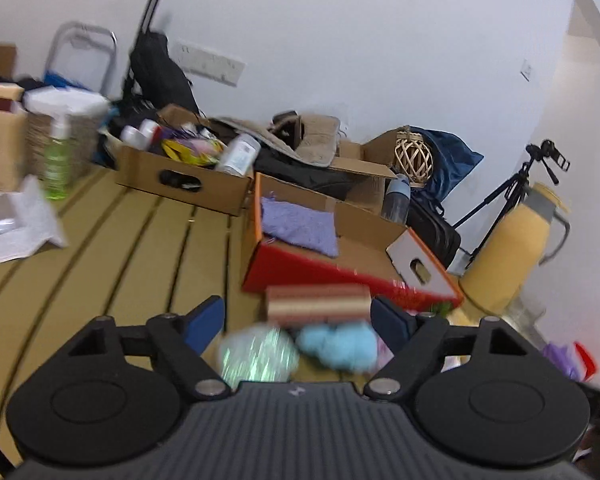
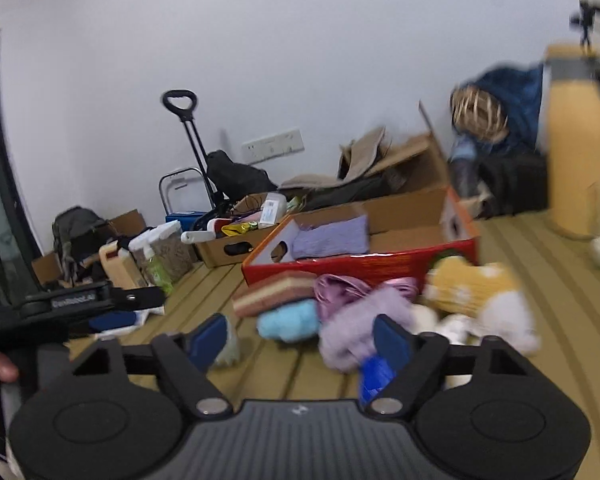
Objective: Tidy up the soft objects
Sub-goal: 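Grasp the pink-and-cream sponge with the left gripper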
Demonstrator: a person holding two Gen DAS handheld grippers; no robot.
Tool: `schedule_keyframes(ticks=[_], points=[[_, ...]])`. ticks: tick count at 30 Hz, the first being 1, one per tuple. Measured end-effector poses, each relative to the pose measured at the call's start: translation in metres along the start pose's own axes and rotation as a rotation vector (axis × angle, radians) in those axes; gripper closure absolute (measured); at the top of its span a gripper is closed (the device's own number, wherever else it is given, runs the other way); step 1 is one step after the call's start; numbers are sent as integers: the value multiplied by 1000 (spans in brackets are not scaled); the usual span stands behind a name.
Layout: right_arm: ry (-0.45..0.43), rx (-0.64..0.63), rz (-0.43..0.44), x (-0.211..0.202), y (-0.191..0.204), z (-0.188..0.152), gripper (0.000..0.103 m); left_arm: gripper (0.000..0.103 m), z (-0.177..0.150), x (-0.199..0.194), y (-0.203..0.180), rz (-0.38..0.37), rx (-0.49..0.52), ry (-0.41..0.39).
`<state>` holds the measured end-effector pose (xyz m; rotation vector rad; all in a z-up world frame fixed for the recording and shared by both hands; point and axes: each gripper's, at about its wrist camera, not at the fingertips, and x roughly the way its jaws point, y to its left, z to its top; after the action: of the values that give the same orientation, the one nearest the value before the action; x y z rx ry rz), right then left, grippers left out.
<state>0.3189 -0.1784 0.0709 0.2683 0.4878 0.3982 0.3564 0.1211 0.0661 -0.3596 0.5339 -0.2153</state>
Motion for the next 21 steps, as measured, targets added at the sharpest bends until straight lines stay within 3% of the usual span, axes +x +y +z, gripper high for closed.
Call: schedule_keyframes(ticks=[6,10,13,14,17,21], points=[[45,129,12,107,-8,29,47,31,24,92,22,3,-66,161],[85,221,42,157,-14,34,48,31,17,124,30,-42,-83,224],[122,274,71,179,-18,28,52,49,12,135,41,-105,-160,262],[137,279,60,184,-18,25,59,53,10,138,46,-135,-195,271],[138,290,41,189,-21,17,73,62,9,137,47,-120,-201,256],[122,299,50,180,-23,20,80,67,17,114,28,-92,-153,207]])
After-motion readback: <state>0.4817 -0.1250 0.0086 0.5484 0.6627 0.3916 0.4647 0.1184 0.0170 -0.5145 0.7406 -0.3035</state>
